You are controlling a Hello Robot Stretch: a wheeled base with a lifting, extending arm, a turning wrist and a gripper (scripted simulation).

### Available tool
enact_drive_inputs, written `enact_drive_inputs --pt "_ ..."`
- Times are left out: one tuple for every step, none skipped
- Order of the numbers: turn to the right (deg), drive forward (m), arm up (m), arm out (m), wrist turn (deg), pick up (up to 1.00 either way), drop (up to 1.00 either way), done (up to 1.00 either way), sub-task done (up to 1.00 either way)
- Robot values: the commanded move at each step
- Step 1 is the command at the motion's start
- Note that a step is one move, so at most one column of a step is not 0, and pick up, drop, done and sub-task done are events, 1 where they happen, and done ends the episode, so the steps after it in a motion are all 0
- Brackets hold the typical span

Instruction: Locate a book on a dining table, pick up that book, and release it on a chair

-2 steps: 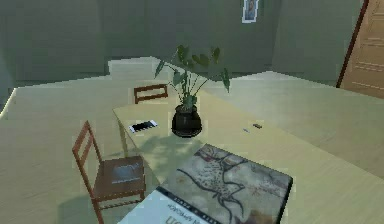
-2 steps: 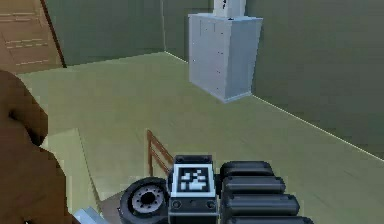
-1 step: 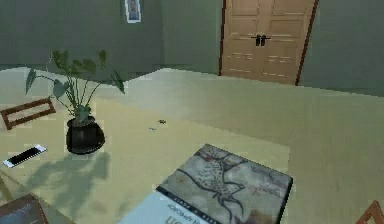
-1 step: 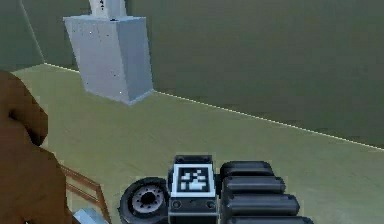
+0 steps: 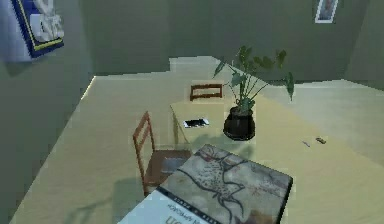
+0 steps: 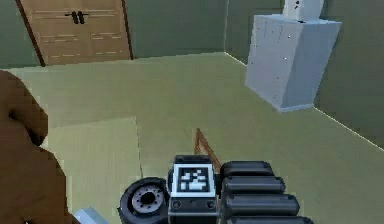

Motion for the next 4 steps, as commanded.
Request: enact_drive_inputs --pt "-45.0 0.0 0.0 0.0 0.0 0.0 0.0 0.0 0.0" --pt "-15.0 0.0 0.0 0.0 0.0 0.0 0.0 0.0 0.0" --pt "45.0 0.0 0.0 0.0 0.0 0.0 0.0 0.0 0.0" --pt "45.0 0.0 0.0 0.0 0.0 0.0 0.0 0.0 0.0"
